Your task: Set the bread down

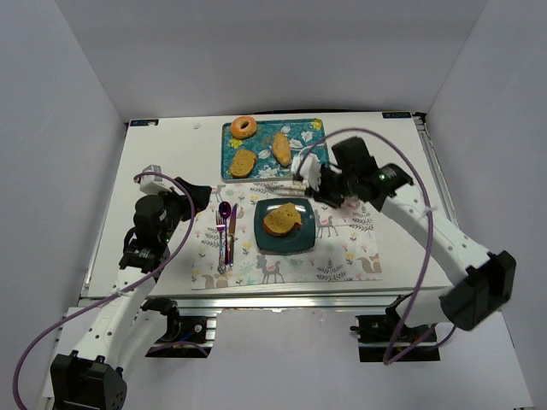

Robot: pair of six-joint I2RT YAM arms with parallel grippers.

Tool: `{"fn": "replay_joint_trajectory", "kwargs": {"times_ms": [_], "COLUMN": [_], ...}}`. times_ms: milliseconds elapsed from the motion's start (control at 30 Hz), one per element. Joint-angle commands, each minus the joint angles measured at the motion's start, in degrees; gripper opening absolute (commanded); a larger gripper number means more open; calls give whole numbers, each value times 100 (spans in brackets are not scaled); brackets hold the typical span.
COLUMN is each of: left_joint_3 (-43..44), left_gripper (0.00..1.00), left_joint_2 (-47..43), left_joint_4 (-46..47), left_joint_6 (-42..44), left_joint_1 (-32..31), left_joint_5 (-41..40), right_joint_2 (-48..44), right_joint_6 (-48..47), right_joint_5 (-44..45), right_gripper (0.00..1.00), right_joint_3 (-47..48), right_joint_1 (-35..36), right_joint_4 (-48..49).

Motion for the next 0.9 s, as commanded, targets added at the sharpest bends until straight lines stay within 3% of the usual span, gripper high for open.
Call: {"fn": "replay_joint_trajectory", "kwargs": {"times_ms": [0, 167, 333, 867], "left_joint_3": [15, 15, 15, 130], "left_gripper": [75, 75, 75, 75], "left_joint_2": [-22, -92, -189, -136], "left_joint_4": [-50, -120, -199, -358], "left_joint_6": [9, 0, -61, -140], "left_joint_1": [35, 35, 35, 35], "left_joint_5": [22, -4, -57, -338], "right_joint_2": [653, 1812, 2412, 3485], "right_joint_6": [1695, 3120, 4217, 5590], "right_joint_5": [82, -190, 300, -392], "right_gripper": [33, 31, 34, 43], "right_joint_3": [930, 1872, 2233, 2647], "right_joint_1": [-392, -1034, -1079, -1685], "right_joint_4": [1006, 1332, 1718, 1956]}}
